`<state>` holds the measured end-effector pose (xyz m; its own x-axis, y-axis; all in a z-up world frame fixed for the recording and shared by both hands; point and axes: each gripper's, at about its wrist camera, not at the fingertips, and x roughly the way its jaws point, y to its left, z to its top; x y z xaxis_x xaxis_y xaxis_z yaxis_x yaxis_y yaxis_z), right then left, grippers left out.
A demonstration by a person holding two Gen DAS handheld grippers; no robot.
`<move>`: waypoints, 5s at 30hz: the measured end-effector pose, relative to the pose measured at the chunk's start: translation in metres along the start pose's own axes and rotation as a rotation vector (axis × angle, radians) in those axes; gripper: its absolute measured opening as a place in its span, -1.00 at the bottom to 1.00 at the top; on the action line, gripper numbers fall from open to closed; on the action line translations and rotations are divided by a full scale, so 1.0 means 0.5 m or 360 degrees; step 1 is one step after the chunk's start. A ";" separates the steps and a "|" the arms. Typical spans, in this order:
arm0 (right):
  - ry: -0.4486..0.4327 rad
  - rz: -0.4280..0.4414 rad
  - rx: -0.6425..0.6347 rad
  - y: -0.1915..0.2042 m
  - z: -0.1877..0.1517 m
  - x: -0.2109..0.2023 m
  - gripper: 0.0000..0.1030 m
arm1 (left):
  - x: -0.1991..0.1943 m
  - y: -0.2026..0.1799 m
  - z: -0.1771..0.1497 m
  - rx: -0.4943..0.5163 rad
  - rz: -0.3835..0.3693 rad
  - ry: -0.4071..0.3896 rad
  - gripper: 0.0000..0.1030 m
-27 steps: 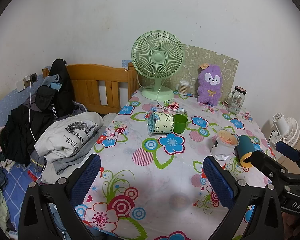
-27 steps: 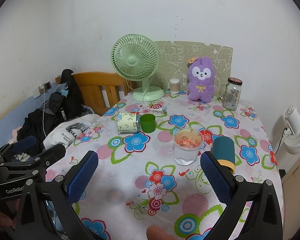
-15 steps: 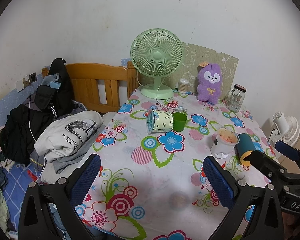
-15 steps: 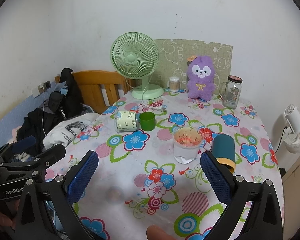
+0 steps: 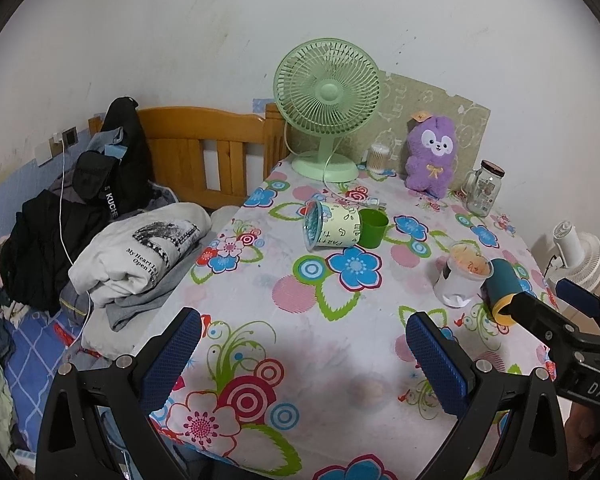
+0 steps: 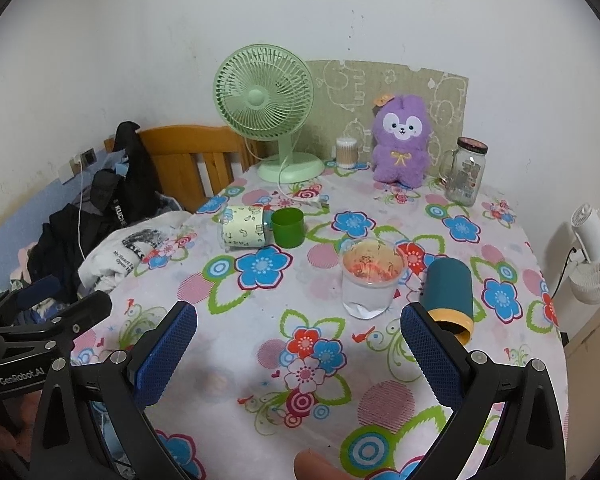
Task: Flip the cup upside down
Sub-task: 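Move the right tool toward the pale green cup lying on its side, then close the right gripper around the pale green cup's body and lift it, then carry the cup with the right gripper and rotate it rim-down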
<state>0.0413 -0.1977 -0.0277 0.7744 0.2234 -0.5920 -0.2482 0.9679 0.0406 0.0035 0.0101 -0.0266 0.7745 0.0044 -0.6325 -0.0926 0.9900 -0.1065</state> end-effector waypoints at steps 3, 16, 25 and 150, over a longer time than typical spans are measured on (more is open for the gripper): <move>0.0014 -0.0004 -0.0072 0.002 0.004 0.020 0.99 | 0.010 0.004 0.000 -0.0006 0.0000 0.0019 1.00; 0.0235 0.0169 -0.0493 0.037 0.079 0.149 0.99 | 0.090 0.010 0.013 -0.0046 0.0029 0.0136 1.00; 0.0325 0.0291 -0.0753 0.062 0.131 0.248 0.99 | 0.171 0.033 0.024 -0.0154 0.0059 0.0256 1.00; 0.0798 0.0196 -0.0018 0.028 -0.075 0.179 0.57 | 0.080 -0.060 -0.132 0.0068 -0.0063 0.0397 1.00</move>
<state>0.0854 -0.1683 -0.1103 0.3654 0.2503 -0.8966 -0.3285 0.9359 0.1274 -0.0039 -0.0286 -0.0992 0.5981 -0.0645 -0.7988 -0.0346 0.9938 -0.1061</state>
